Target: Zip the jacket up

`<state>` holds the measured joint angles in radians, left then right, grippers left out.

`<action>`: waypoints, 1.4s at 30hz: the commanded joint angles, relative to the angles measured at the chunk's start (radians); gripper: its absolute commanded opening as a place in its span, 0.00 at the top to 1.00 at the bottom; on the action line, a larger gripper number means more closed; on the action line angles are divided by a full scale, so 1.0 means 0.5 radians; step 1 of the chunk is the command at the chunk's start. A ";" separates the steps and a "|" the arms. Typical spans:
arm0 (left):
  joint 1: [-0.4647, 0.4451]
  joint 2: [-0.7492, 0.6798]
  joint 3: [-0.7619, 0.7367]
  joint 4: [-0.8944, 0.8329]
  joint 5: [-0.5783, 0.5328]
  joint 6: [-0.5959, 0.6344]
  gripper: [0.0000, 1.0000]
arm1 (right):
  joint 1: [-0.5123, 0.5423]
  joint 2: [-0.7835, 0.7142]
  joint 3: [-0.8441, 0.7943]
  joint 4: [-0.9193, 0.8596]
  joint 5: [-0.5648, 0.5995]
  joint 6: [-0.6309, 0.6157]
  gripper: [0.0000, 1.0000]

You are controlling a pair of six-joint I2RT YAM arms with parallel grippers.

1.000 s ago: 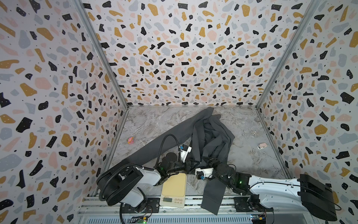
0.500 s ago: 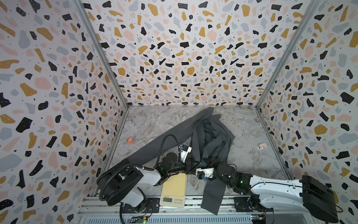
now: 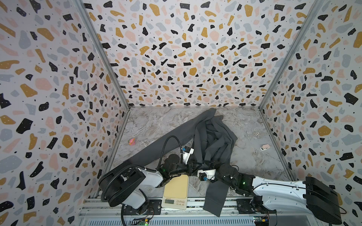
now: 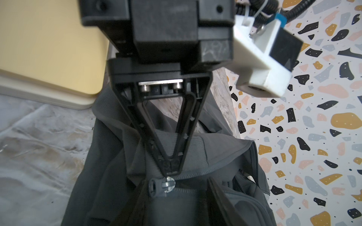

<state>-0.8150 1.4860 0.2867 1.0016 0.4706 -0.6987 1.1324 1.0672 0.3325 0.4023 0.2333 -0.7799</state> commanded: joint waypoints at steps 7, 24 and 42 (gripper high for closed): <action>-0.016 0.014 0.000 0.032 0.004 0.029 1.00 | -0.015 0.076 0.096 -0.024 -0.016 0.029 0.61; -0.021 0.016 -0.003 0.004 -0.011 0.053 1.00 | -0.034 0.068 0.133 -0.034 -0.040 0.024 0.69; -0.021 0.056 0.015 0.005 -0.006 0.055 1.00 | -0.050 0.011 0.127 -0.047 -0.107 0.064 0.69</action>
<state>-0.8204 1.5047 0.2867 0.9974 0.4603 -0.6914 1.1114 1.0836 0.3630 0.3702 0.1902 -0.7647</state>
